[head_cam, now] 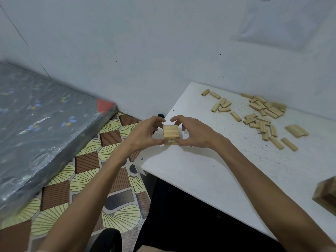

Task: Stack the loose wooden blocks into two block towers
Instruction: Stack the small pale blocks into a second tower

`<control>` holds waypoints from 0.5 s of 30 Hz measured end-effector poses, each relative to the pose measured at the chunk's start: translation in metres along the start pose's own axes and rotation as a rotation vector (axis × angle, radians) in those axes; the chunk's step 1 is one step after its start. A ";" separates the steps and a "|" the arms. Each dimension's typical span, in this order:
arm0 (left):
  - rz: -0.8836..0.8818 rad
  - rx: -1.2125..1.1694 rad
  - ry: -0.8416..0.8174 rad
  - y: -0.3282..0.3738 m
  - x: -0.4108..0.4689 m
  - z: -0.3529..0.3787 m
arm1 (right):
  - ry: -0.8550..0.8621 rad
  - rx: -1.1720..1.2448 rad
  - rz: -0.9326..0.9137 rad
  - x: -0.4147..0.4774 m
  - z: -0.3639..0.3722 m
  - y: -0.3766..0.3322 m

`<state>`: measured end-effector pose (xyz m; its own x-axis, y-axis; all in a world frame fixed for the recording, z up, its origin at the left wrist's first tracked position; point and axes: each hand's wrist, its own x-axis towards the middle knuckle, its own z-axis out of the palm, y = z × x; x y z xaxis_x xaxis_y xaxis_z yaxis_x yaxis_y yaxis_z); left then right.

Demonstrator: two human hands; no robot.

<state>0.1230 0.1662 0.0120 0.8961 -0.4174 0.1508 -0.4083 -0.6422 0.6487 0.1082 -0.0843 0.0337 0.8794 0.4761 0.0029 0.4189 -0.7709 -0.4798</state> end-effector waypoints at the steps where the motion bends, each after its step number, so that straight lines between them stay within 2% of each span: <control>1: 0.003 0.005 0.002 0.000 0.000 0.000 | 0.001 0.001 0.000 0.000 0.000 0.000; 15: 0.013 -0.007 -0.009 0.010 -0.006 -0.002 | 0.025 -0.008 -0.008 -0.006 -0.005 -0.009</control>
<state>0.1142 0.1639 0.0189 0.8892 -0.4314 0.1524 -0.4185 -0.6319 0.6523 0.1007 -0.0823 0.0422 0.8812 0.4719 0.0284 0.4279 -0.7705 -0.4724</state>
